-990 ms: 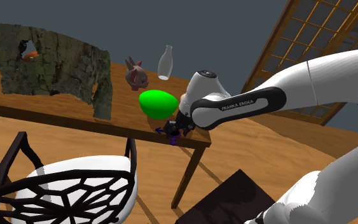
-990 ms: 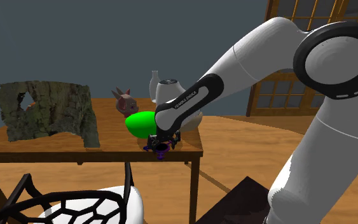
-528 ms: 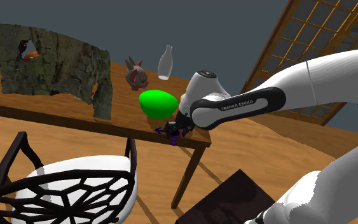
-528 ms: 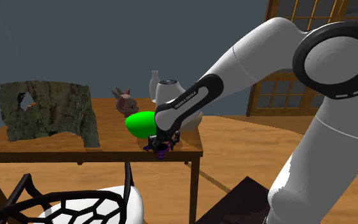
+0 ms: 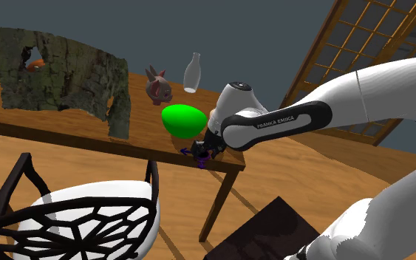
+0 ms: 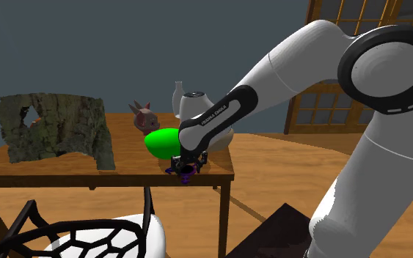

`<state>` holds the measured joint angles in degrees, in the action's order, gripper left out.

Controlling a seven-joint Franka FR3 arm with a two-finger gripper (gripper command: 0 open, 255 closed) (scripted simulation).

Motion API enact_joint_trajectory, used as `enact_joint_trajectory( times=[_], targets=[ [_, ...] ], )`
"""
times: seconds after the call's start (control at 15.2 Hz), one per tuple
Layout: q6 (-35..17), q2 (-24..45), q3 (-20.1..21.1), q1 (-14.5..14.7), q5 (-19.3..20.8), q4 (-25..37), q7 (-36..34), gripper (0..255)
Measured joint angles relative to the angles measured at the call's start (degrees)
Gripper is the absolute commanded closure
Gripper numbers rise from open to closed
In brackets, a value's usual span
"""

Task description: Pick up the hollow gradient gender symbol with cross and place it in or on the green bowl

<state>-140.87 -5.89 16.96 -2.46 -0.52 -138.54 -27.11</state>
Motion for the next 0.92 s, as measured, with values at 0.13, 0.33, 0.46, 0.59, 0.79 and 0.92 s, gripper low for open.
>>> enact_joint_trajectory(
  times=[0.13,0.33,0.46,0.59,0.79,0.92],
  targets=[
    [0.4,-0.2,0.0,0.0,-0.1,0.2,0.1,255],
    [2.4,-1.5,-0.2,0.0,-0.6,0.9,0.6,255],
    [4.0,-2.5,-0.3,0.1,-1.0,1.6,0.8,255],
    [5.6,-3.3,-0.4,0.2,-1.2,2.5,1.0,255],
    [8.0,-4.6,-0.6,0.2,-1.7,3.6,1.4,255],
    [9.8,-5.4,-0.7,0.3,-1.9,4.6,1.6,255]
  ],
)
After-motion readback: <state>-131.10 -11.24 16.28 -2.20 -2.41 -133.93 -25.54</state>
